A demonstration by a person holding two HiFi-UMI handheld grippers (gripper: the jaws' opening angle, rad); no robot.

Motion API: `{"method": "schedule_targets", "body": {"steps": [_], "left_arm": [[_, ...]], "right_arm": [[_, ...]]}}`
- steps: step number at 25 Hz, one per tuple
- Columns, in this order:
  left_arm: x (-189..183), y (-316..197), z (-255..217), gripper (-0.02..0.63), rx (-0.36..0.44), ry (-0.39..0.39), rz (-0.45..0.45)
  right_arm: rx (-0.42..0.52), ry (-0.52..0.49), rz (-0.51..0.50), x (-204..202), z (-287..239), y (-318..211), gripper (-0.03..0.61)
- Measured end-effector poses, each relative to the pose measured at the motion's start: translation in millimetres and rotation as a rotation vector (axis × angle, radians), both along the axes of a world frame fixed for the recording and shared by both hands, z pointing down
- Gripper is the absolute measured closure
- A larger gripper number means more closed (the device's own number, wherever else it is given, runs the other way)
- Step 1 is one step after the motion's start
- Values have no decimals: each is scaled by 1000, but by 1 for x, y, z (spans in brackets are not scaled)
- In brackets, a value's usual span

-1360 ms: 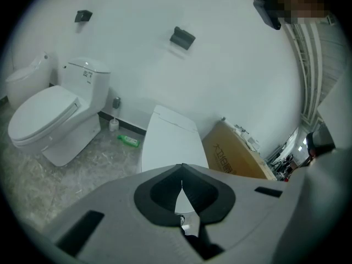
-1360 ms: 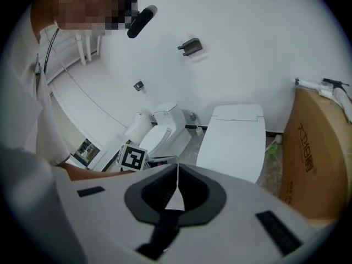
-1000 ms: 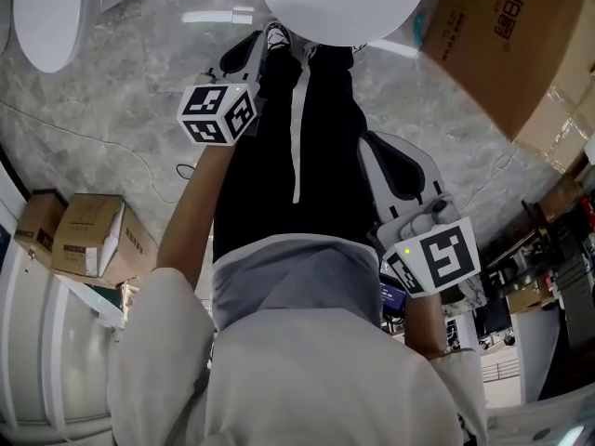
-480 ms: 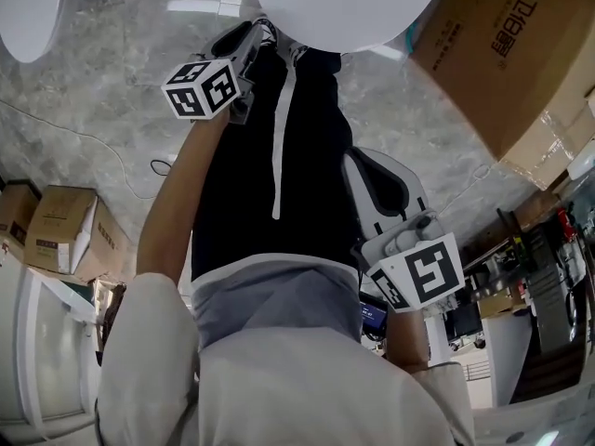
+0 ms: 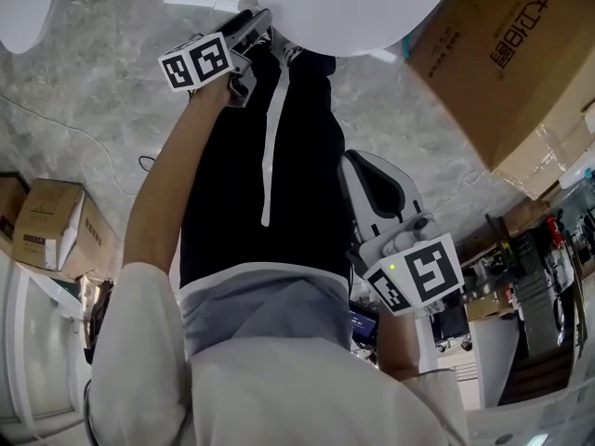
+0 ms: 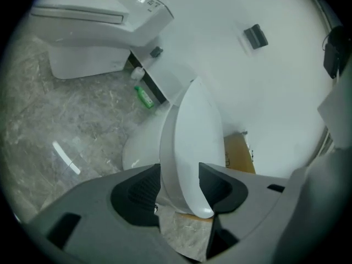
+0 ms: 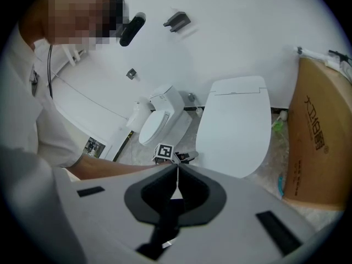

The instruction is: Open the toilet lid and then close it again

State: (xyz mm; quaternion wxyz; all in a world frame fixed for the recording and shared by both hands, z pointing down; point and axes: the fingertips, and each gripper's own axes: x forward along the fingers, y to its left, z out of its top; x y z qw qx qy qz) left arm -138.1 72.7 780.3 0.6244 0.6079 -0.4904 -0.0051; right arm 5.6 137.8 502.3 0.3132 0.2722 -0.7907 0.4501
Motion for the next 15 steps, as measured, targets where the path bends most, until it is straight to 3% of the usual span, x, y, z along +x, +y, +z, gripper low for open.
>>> {"method": "schedule_targets", "body": {"steps": [15], "left_arm": [[22,-20,29,399,-12,11,-1]], "right_arm": [[-29,6,-4,20,11,-2,566]]}}
